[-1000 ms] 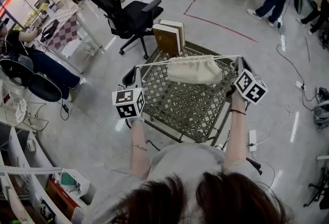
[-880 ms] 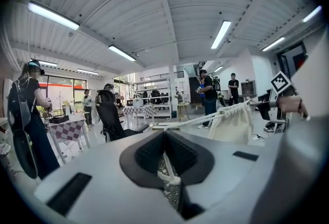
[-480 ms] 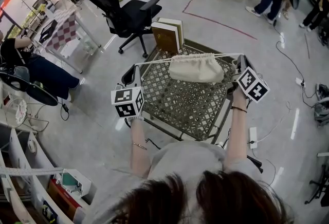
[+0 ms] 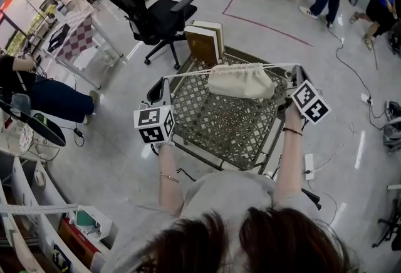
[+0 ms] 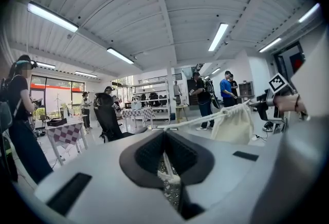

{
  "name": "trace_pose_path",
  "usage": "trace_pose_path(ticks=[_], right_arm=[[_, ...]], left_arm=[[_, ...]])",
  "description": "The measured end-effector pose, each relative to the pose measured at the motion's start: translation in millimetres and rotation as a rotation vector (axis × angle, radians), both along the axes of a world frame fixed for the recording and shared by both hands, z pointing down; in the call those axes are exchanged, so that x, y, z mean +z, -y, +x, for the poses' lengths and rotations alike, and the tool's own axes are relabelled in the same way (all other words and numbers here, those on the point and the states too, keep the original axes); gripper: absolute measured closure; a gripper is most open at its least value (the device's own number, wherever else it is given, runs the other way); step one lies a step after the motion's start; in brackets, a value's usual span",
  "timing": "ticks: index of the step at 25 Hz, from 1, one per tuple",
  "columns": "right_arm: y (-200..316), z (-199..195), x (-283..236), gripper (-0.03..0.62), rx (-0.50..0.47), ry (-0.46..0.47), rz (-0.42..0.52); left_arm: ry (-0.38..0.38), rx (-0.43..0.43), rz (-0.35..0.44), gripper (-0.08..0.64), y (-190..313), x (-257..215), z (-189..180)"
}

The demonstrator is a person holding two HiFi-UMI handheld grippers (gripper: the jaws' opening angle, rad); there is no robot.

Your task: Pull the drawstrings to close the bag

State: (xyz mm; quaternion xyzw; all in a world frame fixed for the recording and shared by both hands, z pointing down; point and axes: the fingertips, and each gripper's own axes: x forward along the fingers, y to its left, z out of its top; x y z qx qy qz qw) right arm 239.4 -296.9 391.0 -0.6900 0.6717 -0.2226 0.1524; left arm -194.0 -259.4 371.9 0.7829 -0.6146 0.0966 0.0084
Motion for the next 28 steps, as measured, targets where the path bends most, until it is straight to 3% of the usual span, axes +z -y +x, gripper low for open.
trace_pose_path(ticks=[28], right_arm=[[-8,14,-6,0.568,0.050,0.037,0.022]], left_arm=[[-0.041,-0.016,0.027,0.534,-6,-8,-15]])
